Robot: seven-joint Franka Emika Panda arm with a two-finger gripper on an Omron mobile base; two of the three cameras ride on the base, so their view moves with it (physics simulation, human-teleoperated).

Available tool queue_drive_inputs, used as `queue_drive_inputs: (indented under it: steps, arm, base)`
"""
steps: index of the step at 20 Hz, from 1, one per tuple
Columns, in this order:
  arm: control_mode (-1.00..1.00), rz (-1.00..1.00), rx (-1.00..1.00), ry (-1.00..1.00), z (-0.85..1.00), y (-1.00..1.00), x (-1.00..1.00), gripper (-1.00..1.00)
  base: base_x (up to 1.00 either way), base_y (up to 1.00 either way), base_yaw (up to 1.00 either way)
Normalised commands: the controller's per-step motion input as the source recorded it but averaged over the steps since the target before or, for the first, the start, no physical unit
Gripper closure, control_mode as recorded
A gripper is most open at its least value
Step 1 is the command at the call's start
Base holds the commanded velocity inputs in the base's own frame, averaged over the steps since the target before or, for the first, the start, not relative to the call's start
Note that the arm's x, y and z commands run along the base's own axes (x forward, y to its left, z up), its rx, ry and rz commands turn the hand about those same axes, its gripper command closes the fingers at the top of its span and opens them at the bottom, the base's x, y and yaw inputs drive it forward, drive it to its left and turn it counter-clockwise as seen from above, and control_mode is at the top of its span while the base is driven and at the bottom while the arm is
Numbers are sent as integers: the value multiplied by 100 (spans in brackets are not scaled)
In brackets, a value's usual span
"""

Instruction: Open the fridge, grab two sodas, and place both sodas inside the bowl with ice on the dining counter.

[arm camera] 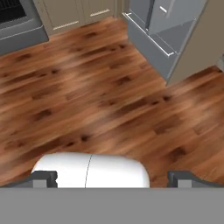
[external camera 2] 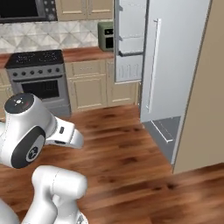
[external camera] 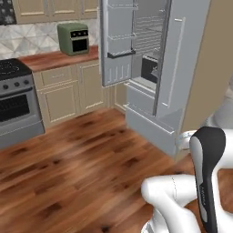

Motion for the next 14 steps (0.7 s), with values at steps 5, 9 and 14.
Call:
queue_drive_inputs:
  steps: [5, 9, 14]
  arm:
    - [100, 0, 0, 0, 0, 0, 0, -100]
    - [100, 0, 0, 0, 0, 0, 0, -100]
    - [100, 0, 0, 0, 0, 0, 0, -100]
  base:
    - [98, 70, -22]
    - [98, 60, -23]
    - [84, 44, -29]
